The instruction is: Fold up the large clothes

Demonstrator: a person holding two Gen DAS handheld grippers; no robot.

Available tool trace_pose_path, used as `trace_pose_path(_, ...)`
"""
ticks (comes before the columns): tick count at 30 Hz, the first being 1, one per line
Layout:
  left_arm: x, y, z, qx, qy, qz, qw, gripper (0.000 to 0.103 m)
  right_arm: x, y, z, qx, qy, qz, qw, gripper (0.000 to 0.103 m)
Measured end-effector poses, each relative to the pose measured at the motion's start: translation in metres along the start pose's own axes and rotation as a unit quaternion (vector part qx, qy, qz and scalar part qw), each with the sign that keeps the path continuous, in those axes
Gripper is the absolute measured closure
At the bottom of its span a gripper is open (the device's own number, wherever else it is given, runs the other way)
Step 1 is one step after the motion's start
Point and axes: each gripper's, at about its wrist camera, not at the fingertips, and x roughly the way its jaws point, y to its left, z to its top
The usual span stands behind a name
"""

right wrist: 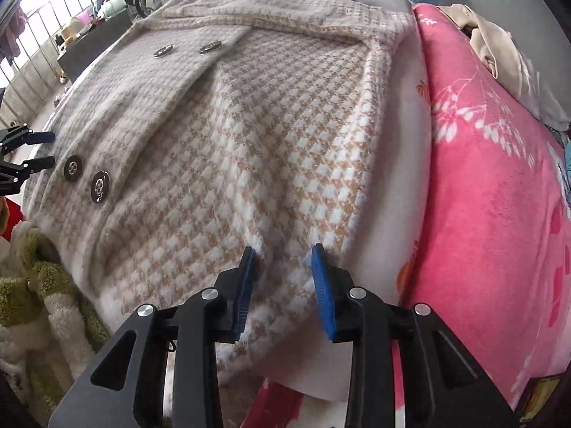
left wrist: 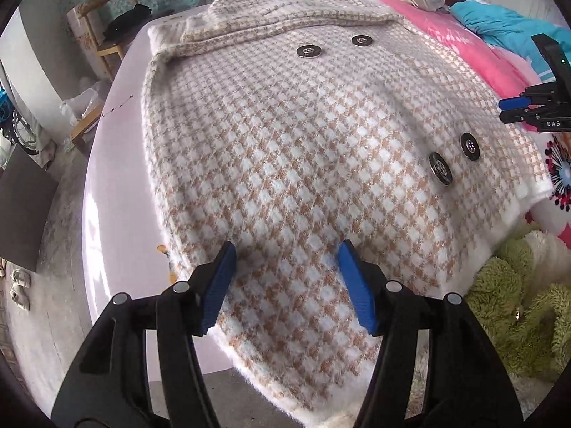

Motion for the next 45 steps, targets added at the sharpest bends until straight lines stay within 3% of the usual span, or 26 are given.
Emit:
trace_pose_path(3,-0.005,0.003,0.006,0.0,-0.013,0.006,0.9999,0.045,-0.021,-0.002,0.014,0.017,-0.032,0.025,0.999,0.071)
trace_pose_path(5,-0.009,0.007,0.012,-0.006,-0.028,0.002,0.9996,0.046,-0.026,-0.009,0.032,0.041,-0.069,0.019,0.997,0.063)
trace_pose_path(9,0.002,0.013,0.024,-0.038,-0.031,0.005,0.9988,0.046,-0.002,-0.031,0.066,0.079,-0.103,-0.077,0.988,0.063)
trace_pose_path(11,0.01,0.015,0.027,-0.052,-0.026,0.004,0.9983,0.046,0.007,-0.036,0.084,0.081,-0.12,-0.086,0.986,0.063)
trace_pose_path(14,0.018,0.016,0.027,-0.056,-0.021,0.014,0.9981,0.046,0.035,-0.039,0.103,0.048,-0.109,-0.145,0.982,0.063)
trace_pose_path(15,0.018,0.016,0.027,-0.056,-0.022,0.015,0.9981,0.046,0.046,-0.046,0.106,0.049,-0.096,-0.168,0.98,0.07)
trace_pose_path(21,0.019,0.021,0.024,-0.053,-0.026,0.013,0.9981,0.045,0.041,-0.102,0.098,0.164,-0.121,-0.082,0.976,0.074)
trace_pose_path(24,0.02,0.02,0.025,-0.049,-0.025,0.013,0.9984,0.045,0.041,-0.09,0.103,0.134,-0.121,-0.112,0.977,0.074)
trace_pose_path(27,0.018,0.017,0.024,-0.039,-0.024,0.02,0.9987,0.045,0.031,-0.083,0.105,0.134,-0.117,-0.109,0.978,0.073)
trace_pose_path(31,0.019,0.016,0.025,-0.04,-0.025,0.026,0.9985,0.045,0.008,-0.059,0.119,0.103,-0.166,-0.119,0.973,0.071)
trace_pose_path(34,0.02,0.015,0.025,-0.046,-0.026,0.031,0.9981,0.045,0.032,-0.048,0.137,0.074,-0.144,-0.1,0.982,0.071)
trace_pose_path(35,0.02,0.013,0.025,-0.045,-0.026,0.034,0.9981,0.045,0.045,-0.05,0.139,0.066,-0.123,-0.11,0.984,0.071)
trace_pose_path(37,0.019,0.012,0.025,-0.039,-0.026,0.039,0.9981,0.045,0.058,-0.059,0.136,0.065,-0.095,-0.173,0.978,0.071)
trace_pose_path(41,0.019,0.016,0.024,-0.049,-0.027,0.028,0.9981,0.045,0.028,-0.088,0.122,0.131,-0.127,-0.119,0.976,0.069)
trace_pose_path(44,0.021,0.017,0.024,-0.056,-0.023,0.028,0.9978,0.045,-0.002,-0.053,0.112,0.106,-0.151,-0.138,0.973,0.069)
trace_pose_path(45,0.021,0.016,0.025,-0.055,-0.021,0.03,0.9978,0.045,-0.013,-0.038,0.105,0.096,-0.165,-0.122,0.974,0.069)
